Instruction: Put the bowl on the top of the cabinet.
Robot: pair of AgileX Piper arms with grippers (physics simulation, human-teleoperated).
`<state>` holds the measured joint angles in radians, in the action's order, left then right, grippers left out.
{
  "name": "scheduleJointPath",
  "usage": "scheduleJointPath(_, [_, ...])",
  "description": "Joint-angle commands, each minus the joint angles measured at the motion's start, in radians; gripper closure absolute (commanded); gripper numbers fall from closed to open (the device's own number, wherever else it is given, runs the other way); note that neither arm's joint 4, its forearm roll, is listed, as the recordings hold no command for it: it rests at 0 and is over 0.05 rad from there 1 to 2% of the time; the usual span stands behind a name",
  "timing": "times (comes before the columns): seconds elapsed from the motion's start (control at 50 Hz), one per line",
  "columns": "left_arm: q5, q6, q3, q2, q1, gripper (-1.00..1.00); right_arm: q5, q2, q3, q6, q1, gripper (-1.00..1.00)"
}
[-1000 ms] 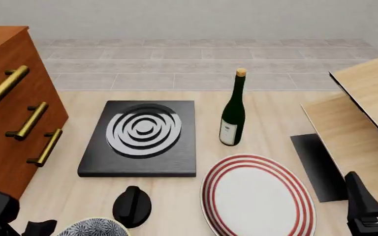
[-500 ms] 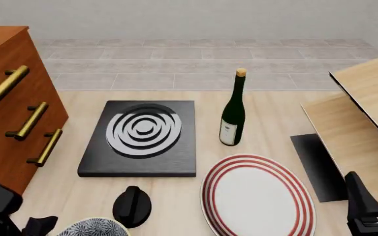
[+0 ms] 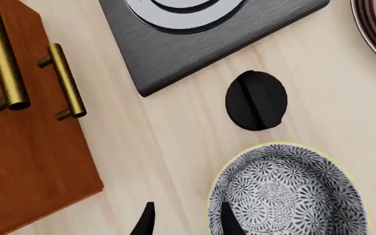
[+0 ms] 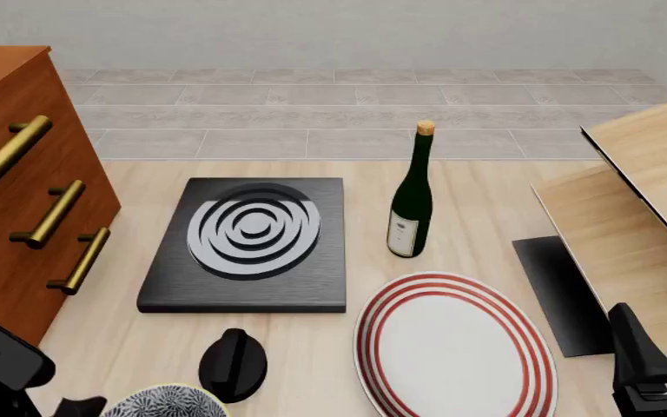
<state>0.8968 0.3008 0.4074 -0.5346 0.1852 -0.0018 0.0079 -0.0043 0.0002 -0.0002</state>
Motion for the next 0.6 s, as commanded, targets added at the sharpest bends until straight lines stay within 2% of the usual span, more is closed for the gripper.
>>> scheduleJointPath(0.02, [-0.007,0.016,-0.019,-0.009,0.016,-1.0,0.0,0.0,0.0,0.0,0.0,-1.0])
scheduleJointPath(0.22, [-0.001,0.002,-0.037,-0.002,0.058,-1.0,0.0,0.0,0.0,0.0,0.0,-1.0])
scheduleJointPath(0.36, [-0.014,-0.04,-0.067,-0.014,0.116,-1.0,0.0,0.0,0.0,0.0,0.0,-1.0])
scheduleJointPath(0.6, [-0.085,-0.031,-0.11,-0.042,0.119,-1.0,0.0,0.0,0.0,0.0,0.0,-1.0])
